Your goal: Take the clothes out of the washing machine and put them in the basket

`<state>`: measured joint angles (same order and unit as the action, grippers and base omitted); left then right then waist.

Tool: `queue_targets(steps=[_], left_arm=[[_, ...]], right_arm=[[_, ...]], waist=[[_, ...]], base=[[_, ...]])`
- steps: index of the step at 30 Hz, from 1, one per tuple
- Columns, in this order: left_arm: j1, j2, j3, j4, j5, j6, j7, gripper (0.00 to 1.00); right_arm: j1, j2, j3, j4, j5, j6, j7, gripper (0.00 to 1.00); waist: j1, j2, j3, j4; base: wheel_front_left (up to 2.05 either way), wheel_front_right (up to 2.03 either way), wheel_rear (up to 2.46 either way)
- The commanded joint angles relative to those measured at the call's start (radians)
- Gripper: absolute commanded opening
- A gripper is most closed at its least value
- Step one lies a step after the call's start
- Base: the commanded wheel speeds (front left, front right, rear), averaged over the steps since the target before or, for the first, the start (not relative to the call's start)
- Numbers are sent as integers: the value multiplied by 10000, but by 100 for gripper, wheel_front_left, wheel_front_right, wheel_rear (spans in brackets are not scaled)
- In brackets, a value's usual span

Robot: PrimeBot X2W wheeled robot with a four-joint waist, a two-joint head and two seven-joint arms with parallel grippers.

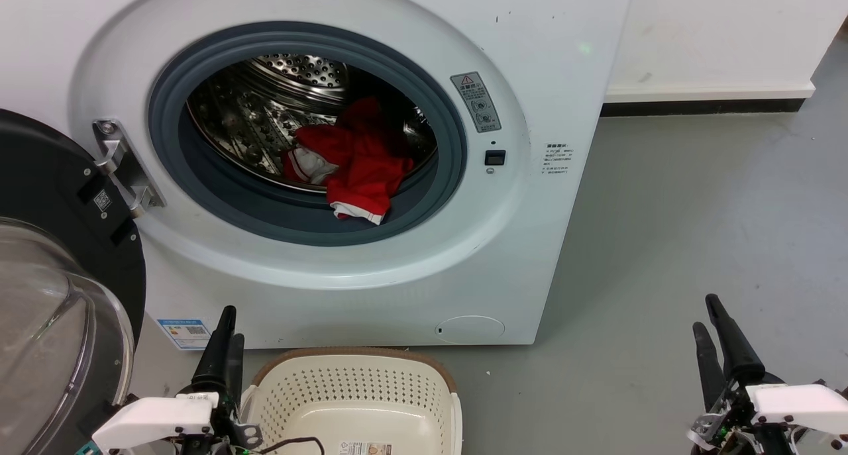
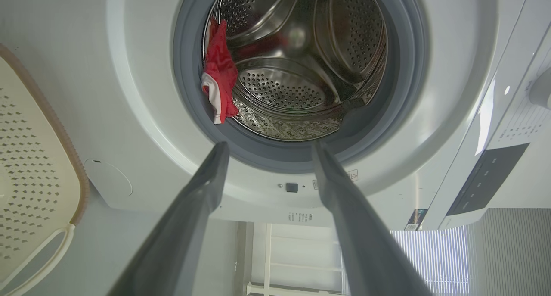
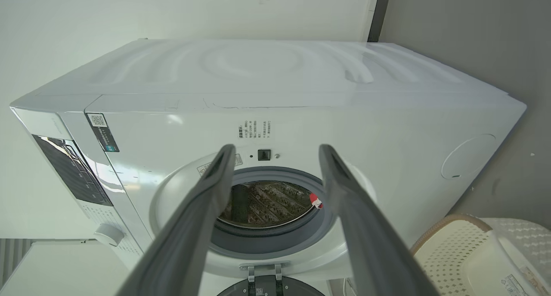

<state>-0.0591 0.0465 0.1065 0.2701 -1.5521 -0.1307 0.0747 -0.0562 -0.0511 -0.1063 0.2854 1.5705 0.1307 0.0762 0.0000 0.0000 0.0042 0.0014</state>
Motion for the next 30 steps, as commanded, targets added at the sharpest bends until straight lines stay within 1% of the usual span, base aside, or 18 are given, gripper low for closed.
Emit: queue_targets(steps=[1, 9, 21, 30], left_arm=[[-84, 20, 48, -274, 379, 5, -124, 100], [11, 23, -32, -704, 1811, 182, -492, 100], [216, 27, -396, -1349, 4166, 692, -988, 100], [340, 30, -625, -1684, 5635, 1032, -1282, 100]], right_arm=[[-59, -6, 8, -270, -352, 0, -135, 100], [88, -5, 19, -766, -1875, 0, -506, 100], [336, -3, 272, -1742, -4804, 0, -1001, 100], [510, -3, 467, -2289, -6465, 0, -1299, 100]], waist=[[0, 0, 3, 3], [0, 0, 22, 12], [0, 0, 32, 19], [0, 0, 35, 24]], base=[[0, 0, 0], [0, 0, 0], [0, 0, 0], [0, 0, 0]])
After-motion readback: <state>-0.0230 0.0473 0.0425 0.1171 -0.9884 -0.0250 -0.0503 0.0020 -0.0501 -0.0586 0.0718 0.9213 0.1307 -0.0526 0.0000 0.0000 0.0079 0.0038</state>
